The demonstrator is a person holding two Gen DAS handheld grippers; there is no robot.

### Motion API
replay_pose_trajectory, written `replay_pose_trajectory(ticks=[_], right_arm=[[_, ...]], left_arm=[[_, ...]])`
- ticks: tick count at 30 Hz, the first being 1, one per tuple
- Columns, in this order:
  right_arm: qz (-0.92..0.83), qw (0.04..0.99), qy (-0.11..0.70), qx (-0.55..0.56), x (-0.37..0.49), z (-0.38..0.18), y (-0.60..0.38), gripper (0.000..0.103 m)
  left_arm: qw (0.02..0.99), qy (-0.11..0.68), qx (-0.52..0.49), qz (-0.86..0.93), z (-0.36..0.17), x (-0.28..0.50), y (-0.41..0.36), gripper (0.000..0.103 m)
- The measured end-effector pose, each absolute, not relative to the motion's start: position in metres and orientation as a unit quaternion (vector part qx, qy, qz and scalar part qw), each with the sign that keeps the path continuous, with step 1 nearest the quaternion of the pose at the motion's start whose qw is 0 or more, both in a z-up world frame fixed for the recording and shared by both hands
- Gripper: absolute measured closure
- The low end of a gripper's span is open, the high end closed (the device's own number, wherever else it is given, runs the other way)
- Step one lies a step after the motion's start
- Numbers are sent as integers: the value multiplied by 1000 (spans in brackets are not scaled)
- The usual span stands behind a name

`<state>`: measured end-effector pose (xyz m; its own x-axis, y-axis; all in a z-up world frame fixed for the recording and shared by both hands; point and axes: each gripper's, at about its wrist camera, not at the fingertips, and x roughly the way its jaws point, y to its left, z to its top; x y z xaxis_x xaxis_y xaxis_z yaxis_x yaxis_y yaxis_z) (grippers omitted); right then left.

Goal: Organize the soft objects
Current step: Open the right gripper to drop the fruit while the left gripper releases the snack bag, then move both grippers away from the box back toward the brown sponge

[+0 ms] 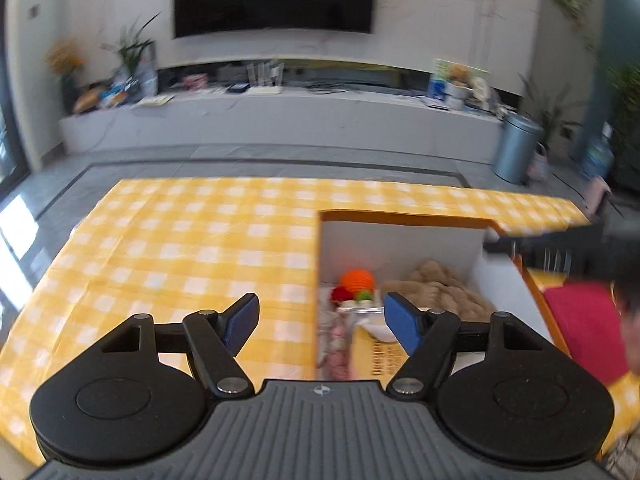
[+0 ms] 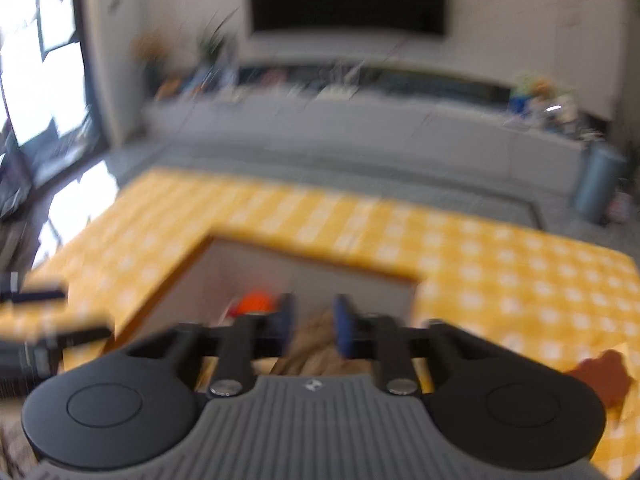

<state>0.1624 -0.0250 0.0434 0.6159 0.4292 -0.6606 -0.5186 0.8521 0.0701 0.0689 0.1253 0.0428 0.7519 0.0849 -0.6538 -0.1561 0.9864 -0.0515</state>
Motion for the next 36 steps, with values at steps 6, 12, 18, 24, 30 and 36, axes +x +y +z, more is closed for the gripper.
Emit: replay_pose_trajectory(ticks=[6,12,18,24,30,36], right_arm=[[331,827,447,-84,162,-5,27,101],[327,827,445,-110,157,-14,52,101],[336,847,404,-79,156,10,43,100],[350,813,446,-135,160,-24,62,100],[348,806,457,-142,165,-35,71,100],[352,815,445,-117,164,-30,70,100]], left_arm=[[930,357,-63,66,38,73,136,21],[931,356,-51,60,38,68,135,21],[928,359,-66,73,37,66,145,24],[922,374,-59,80,28,71,149,23],[917,385,-48,90,25,74,147,23],[922,374,-40,91,34,74,142,23]])
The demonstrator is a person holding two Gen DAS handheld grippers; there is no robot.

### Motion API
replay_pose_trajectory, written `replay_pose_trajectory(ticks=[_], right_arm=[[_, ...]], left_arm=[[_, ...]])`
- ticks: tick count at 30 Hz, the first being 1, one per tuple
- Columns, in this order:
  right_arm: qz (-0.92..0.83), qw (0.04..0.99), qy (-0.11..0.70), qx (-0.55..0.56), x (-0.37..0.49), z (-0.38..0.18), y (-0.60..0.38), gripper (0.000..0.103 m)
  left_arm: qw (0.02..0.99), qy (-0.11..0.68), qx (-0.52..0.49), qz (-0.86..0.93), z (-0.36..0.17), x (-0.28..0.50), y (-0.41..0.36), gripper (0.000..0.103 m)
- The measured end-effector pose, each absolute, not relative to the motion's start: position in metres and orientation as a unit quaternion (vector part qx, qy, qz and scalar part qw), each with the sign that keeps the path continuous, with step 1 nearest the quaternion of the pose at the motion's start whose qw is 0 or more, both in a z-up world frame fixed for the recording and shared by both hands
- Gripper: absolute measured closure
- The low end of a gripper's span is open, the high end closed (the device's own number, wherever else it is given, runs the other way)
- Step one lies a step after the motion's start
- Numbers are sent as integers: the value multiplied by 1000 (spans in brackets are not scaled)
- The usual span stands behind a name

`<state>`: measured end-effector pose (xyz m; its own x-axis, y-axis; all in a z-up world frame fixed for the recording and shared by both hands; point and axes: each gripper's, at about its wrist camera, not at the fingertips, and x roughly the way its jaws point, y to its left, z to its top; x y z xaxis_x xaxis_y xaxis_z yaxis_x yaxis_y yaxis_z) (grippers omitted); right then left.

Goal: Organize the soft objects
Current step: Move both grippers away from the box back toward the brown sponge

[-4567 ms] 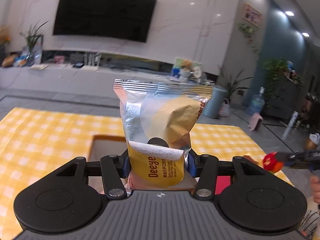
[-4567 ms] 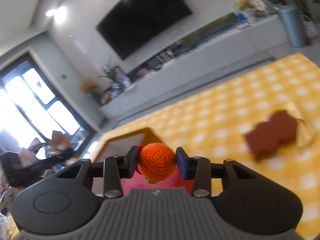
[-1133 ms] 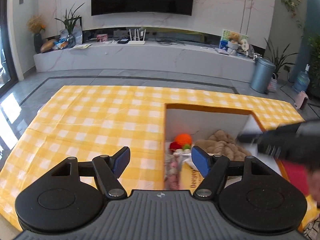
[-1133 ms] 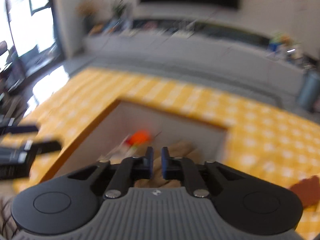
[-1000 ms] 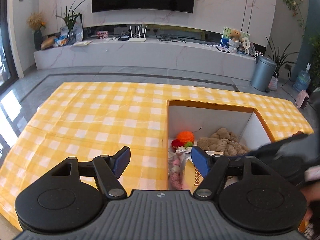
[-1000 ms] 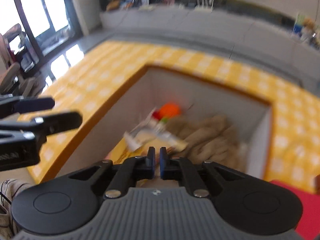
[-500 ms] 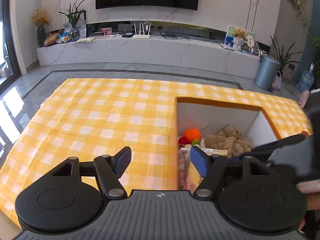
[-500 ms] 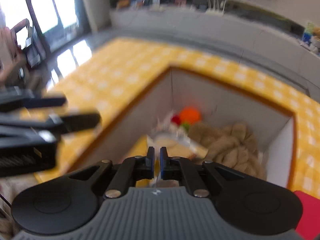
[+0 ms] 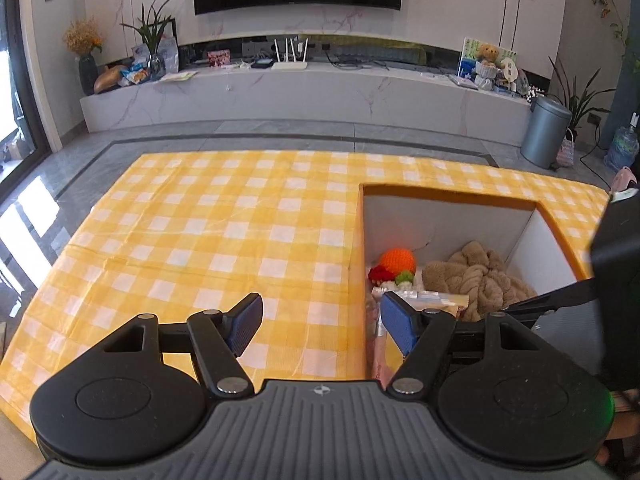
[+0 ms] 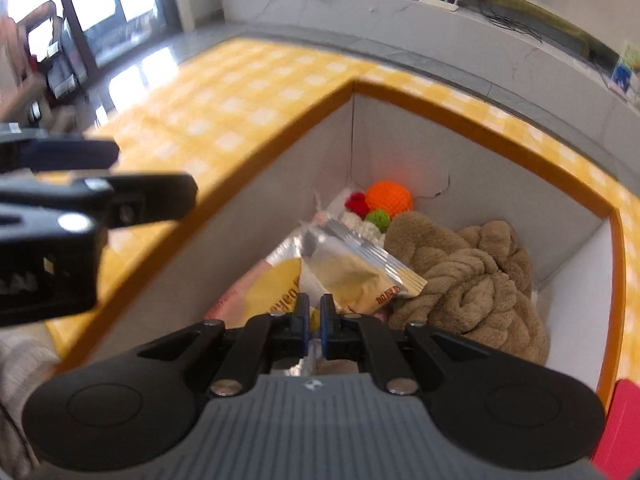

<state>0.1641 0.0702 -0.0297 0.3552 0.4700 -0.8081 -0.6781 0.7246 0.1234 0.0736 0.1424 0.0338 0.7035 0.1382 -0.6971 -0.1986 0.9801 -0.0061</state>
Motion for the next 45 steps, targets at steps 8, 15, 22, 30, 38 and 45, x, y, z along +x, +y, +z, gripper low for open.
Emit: replay_pose_trajectory(ticks=[8,15,22,30,38,45], right_arm=[[365,851,362,-105,135,32,33,95],[306,894,286,-159,111,75,-33,95],[249,924,259,-135,112,92,-117,94],[176,949,255,-57,114,74,-202,94],[51,965,254,-32,134,60,-277,77],[-5,952,302,44,153,22,-343,77]], left_arm=[[933,347,-44,88,50,71,127,23],[942,329,-28,53,59,72,92,23],[951,307,-34,-11,63,73,37,23],[943,324,26,-68,45,72,-23,22],[933,330,66,-129,42,85,-87,19],[892,404,113,-170,29,124,-149,17]])
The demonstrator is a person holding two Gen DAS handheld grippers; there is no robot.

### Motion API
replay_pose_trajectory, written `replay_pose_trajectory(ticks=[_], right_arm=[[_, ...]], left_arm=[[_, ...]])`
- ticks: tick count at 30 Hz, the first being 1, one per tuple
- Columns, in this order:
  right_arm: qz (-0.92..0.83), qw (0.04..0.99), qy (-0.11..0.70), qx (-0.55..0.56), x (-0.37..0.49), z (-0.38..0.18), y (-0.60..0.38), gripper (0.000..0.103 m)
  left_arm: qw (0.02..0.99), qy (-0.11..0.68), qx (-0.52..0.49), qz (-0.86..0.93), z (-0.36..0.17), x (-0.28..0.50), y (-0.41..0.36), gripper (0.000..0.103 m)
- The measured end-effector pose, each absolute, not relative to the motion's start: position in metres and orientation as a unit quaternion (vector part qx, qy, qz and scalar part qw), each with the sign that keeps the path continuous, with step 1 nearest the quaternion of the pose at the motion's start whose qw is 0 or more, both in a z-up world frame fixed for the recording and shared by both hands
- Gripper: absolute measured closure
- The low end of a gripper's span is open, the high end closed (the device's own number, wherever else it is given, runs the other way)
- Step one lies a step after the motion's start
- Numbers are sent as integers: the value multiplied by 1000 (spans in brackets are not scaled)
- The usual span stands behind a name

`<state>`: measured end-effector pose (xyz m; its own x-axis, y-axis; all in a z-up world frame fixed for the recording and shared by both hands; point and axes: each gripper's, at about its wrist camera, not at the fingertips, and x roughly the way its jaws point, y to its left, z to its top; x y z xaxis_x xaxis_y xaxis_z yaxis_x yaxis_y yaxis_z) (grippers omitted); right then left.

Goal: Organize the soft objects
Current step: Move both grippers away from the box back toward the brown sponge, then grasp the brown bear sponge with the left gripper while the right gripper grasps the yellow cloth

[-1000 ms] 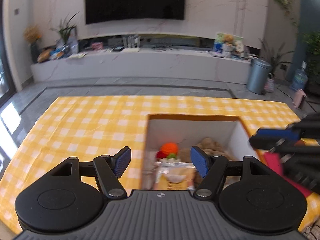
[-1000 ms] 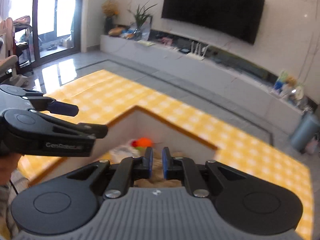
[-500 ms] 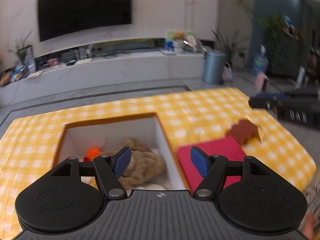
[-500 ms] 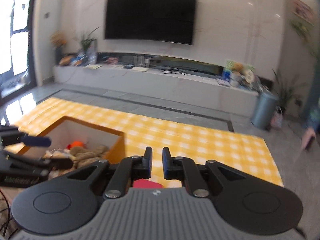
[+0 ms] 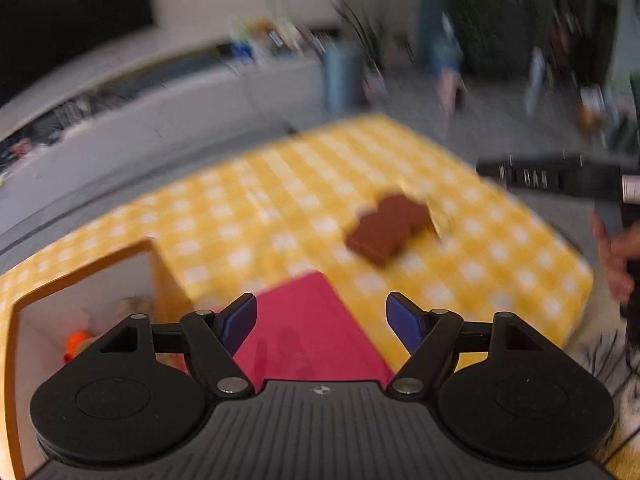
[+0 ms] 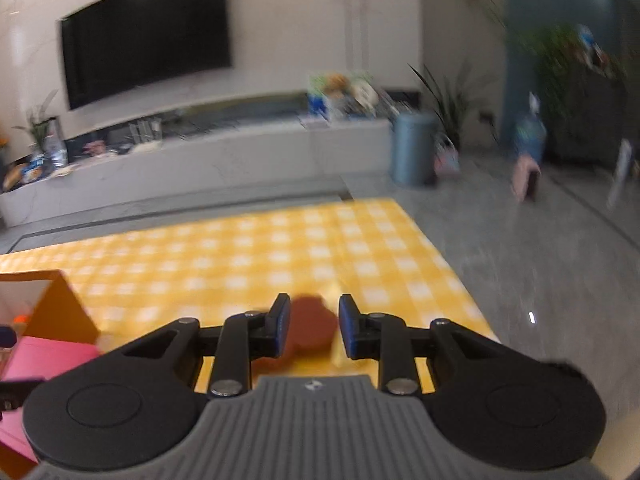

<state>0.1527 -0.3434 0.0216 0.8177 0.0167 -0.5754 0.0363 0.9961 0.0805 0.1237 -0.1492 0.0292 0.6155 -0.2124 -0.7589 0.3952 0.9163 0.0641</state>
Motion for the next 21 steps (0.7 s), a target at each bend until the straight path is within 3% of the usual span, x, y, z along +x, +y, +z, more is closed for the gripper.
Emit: replay_pose_trajectory(ticks=[16,21], right_arm=[[-71,910,376,158,173,-40,-407,77],[-86,902,391,163,174,-46,-414,77]], left_arm=[[806,429,258,-318,-42,239,-274,15],[760,433,358,-327,-73,263,-297,15]])
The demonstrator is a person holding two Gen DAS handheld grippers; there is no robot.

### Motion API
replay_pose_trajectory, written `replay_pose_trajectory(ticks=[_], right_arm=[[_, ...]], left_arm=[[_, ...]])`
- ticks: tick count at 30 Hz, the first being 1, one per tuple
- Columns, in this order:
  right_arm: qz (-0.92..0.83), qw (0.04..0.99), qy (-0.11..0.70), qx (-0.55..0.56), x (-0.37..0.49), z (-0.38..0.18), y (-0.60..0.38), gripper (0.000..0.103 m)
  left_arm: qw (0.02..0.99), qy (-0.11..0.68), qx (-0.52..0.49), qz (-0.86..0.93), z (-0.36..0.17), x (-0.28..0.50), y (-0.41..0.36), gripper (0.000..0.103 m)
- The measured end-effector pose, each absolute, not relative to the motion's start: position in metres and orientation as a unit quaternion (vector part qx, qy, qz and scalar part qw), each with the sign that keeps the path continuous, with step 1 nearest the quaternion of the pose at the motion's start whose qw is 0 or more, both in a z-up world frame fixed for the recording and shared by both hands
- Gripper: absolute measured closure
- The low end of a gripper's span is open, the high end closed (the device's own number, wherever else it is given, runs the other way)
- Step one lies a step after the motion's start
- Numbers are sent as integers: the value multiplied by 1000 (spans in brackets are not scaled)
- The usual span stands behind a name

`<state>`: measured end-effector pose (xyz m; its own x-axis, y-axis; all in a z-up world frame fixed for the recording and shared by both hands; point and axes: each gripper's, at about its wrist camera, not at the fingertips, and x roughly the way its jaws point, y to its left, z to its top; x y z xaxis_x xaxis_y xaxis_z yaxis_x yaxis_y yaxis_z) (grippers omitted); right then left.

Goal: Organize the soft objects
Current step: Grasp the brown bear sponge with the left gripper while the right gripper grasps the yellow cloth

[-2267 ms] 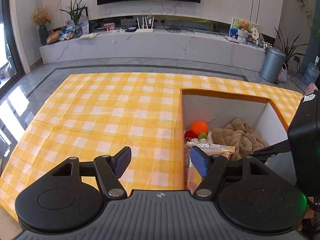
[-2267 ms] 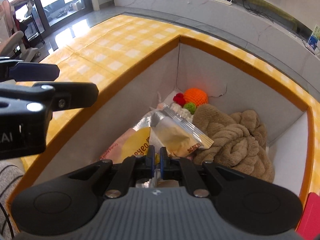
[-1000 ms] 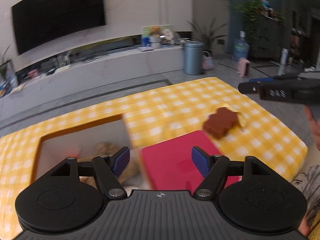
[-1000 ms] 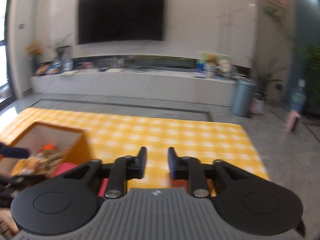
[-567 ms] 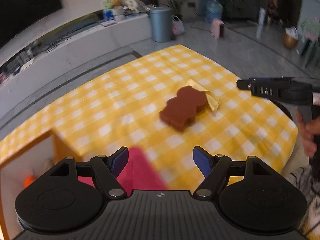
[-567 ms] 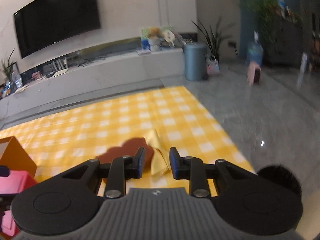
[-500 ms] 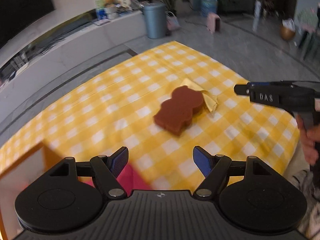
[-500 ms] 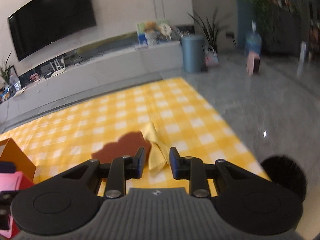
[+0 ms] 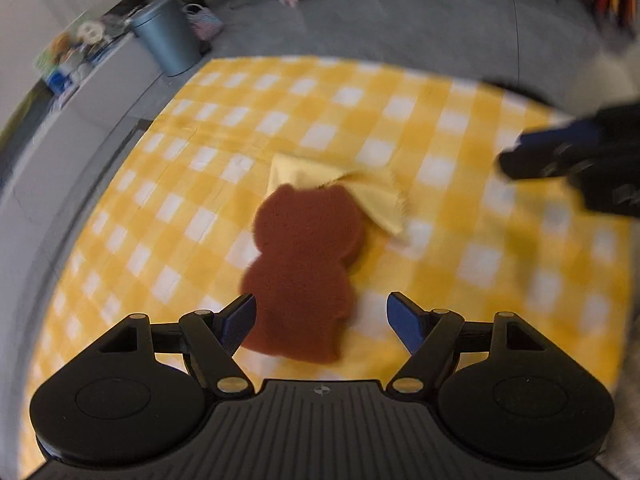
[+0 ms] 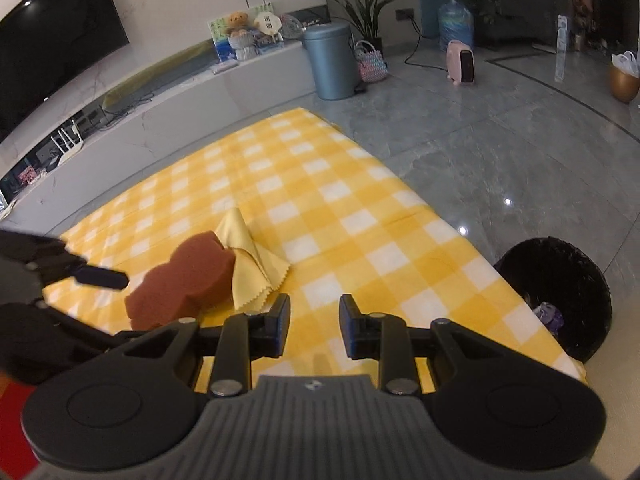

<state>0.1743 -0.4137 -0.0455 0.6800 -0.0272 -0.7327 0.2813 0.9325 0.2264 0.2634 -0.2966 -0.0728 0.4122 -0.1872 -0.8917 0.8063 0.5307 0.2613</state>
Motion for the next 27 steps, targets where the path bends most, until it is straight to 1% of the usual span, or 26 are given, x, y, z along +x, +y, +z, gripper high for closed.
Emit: replay_pose_trajectory(ticks=[2,4,6,11,13,14,16,18,22,25,27], right_arm=[[-81,901,394,161,176,-47,-413,77],[-78,901,396,157,178,-48,-411,77],[-71,901,399,157,180,-50,-408,77],[-74,895,410,161,185,-57,-411,77],[-77,893,411,165,186,-59,-413,77],[-78,893,411,167,187,-60,-414,77],[-77,892,413,167,188,-61,-413,77],[-76,891,417,165,191,-63,-413,77],[-76,890,419,165,193,-66,-413,77],[-70,890,420,164,194,-68,-413,77],[-65,887,422,174,196,-71,-416,77]], left_arm=[[758,440,368,-310,-81,275,-299,15],[753,464,341,-319,-85,290,-298,15],[747,483,329,-318,-89,300,-299,11],[742,485,340,-315,-95,317,-301,10],[735,500,335,-313,-100,325,-301,10],[735,507,318,-317,-100,329,-299,15],[730,526,293,-323,-100,335,-298,20],[726,520,302,-334,-99,332,-298,22],[715,512,325,-348,-95,320,-300,25],[732,474,344,-349,-80,301,-301,26],[732,463,345,-360,-69,288,-301,27]])
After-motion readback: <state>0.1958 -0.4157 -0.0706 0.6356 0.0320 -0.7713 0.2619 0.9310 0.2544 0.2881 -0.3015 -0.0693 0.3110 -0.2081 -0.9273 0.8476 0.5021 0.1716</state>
